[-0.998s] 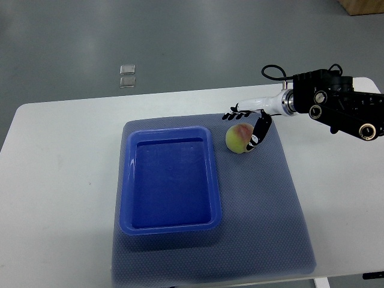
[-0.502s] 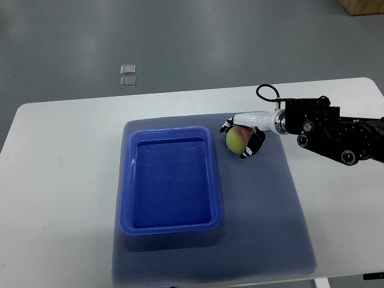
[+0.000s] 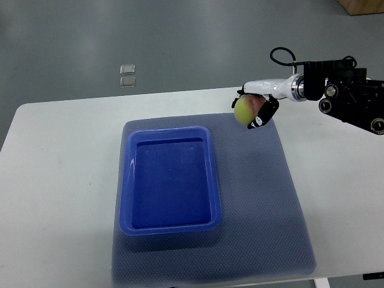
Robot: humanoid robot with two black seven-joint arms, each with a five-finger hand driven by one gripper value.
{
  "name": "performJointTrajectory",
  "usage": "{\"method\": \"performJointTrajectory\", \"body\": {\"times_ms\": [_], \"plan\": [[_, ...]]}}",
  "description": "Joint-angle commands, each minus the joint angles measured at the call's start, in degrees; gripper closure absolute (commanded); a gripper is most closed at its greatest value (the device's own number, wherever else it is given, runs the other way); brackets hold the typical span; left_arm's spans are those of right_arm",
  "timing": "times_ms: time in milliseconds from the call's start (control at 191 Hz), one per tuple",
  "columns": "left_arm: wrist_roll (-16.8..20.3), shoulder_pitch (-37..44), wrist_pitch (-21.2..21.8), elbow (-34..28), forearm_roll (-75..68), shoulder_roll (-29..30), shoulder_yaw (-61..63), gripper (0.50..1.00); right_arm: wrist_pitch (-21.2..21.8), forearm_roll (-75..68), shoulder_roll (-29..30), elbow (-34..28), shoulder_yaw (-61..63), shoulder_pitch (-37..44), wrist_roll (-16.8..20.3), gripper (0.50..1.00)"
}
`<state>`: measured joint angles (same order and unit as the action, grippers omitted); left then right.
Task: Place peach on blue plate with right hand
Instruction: 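Lift the peach with the right hand and carry it over the blue tray, then lower the peach into the blue tray and open the right hand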
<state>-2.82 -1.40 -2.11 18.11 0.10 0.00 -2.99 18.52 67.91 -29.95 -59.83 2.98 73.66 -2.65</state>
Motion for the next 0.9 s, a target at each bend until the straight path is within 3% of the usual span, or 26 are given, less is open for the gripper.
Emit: {"method": "performJointTrajectory", "body": {"times_ms": [0,172,413,418,470,543,549,617,669,674,684,752,805,810,893], "plan": [[-0.1,0.0,0.0,0.1,0.0,0.0,0.0,0.500,4.4,-5.2,-5.5,-6.2,0.4,5.7,0.2,1.000],[-0.1,0.0,0.0,0.1,0.0,0.0,0.0,0.500,9.0,-12.9,-10.1,-13.6,0.2,13.5,0.7,1.000],[0.0,0.0,0.0,0.1,0.0,0.0,0.0,0.500,8.3,-13.8,-8.5,-14.4,-0.3,15.9,0.8,1.000],[0.0,0.0,0.0,0.1,0.1,0.0,-0.1,0.500,7.9,-13.9,-6.1,-14.4,-0.4,15.9,0.9,1.000],[0.0,0.0,0.0,0.1,0.1,0.0,-0.1,0.500,6.9,-14.0,-3.5,-14.2,-0.8,15.9,0.9,1.000],[0.0,0.0,0.0,0.1,0.1,0.0,-0.1,0.500,6.4,-14.1,-2.5,-14.0,-1.2,15.9,0.9,1.000],[0.0,0.0,0.0,0.1,0.1,0.0,-0.1,0.500,5.0,-14.1,0.6,-13.5,-2.3,15.9,0.8,1.000],[0.0,0.0,0.0,0.1,0.1,0.0,-0.1,0.500,3.5,-14.1,5.1,-12.0,-3.5,15.9,0.8,1.000],[0.0,0.0,0.0,0.1,0.1,0.0,-0.1,0.500,3.5,-14.1,5.1,-12.0,-3.5,15.9,0.8,1.000],[0.0,0.0,0.0,0.1,0.1,0.0,-0.1,0.500,2.9,-14.1,8.8,-10.2,-4.8,15.8,0.8,1.000],[0.0,0.0,0.0,0.1,0.1,0.0,-0.1,0.500,2.8,-14.1,9.7,-9.7,-5.3,15.7,0.8,1.000],[0.0,0.0,0.1,0.1,0.1,0.0,-0.1,0.500,1.6,-14.1,14.6,-6.6,-7.4,15.0,0.8,1.000],[0.0,0.0,0.1,0.1,0.1,0.0,-0.1,0.500,1.6,-14.1,14.6,-6.6,-7.4,15.0,0.8,1.000],[0.0,0.0,0.0,0.1,0.1,0.0,-0.1,0.500,0.4,-14.0,18.6,-4.3,-8.7,13.8,0.9,1.000],[0.0,0.0,0.0,0.1,0.1,0.0,-0.1,0.500,-0.7,-13.8,23.8,-0.9,-9.6,11.2,0.9,1.000]]}}
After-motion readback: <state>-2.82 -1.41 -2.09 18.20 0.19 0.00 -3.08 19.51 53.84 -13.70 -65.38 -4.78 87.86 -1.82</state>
